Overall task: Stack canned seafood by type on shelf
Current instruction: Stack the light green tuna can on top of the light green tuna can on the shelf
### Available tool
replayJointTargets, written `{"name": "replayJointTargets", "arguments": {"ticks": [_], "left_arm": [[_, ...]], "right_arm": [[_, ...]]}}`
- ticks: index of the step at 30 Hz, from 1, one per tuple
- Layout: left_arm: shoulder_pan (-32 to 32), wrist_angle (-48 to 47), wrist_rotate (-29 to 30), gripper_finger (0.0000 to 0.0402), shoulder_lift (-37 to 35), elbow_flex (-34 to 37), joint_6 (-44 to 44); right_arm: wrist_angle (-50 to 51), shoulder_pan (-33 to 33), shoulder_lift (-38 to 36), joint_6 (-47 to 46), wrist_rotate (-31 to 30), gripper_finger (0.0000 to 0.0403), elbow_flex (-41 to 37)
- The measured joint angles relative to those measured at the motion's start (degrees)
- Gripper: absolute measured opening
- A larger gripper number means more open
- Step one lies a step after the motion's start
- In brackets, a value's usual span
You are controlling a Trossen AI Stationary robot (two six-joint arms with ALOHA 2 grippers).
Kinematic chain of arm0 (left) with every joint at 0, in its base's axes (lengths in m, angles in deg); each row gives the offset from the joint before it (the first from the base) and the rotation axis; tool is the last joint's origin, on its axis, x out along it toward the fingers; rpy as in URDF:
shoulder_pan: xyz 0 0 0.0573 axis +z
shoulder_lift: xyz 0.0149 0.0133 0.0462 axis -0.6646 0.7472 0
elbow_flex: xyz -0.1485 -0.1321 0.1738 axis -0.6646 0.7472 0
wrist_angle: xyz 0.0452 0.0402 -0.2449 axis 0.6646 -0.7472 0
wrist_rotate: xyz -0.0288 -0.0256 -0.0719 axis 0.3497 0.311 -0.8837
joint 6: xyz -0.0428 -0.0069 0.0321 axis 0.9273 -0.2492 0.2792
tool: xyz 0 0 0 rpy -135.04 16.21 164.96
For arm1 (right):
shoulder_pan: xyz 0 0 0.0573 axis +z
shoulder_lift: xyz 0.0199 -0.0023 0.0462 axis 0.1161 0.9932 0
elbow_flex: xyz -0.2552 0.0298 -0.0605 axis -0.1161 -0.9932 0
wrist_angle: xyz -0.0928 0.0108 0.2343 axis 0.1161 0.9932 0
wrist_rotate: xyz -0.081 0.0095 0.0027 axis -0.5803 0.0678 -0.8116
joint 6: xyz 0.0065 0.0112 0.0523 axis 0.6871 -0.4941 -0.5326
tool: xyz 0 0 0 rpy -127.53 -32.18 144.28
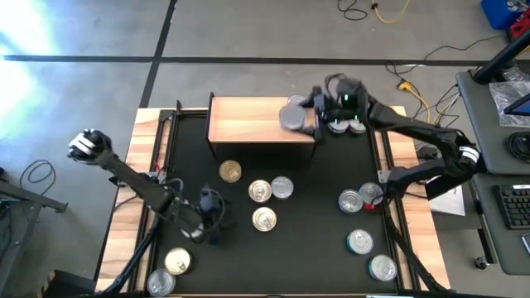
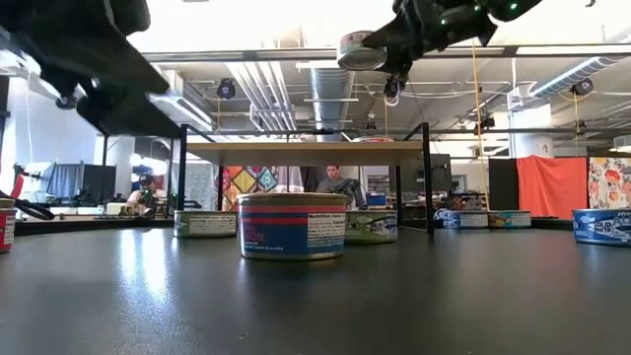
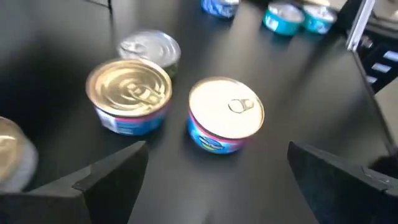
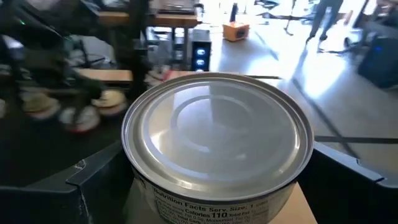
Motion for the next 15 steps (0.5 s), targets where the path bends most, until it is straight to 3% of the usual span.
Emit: {"name": "replayJointTargets", "arguments": {"ticks": [5, 8, 11, 15], "left_arm": [[2.75, -1.47, 7.85, 0.0371, -8.44, 0.08, -8.30], [6.78, -1.23, 6.35, 0.0371, -12.67, 0.11, -12.74], [13.22, 0.68, 1.63, 0.0371, -15.92, -0.02, -15.91], [25.28, 3.43, -13.39, 0.0369, -17.46, -1.06, -20.83]], "right_arm": [[1.74, -7.68, 6.22, 2.90, 3.29, 0.0374, 3.22], [1.95, -11.09, 9.87, 3.31, 7.61, 0.0374, 4.36], [2.09, -14.11, 11.51, 5.58, 8.56, 0.0374, 5.32], [2.03, -17.78, 12.72, 7.42, 11.37, 0.0375, 5.90]]}}
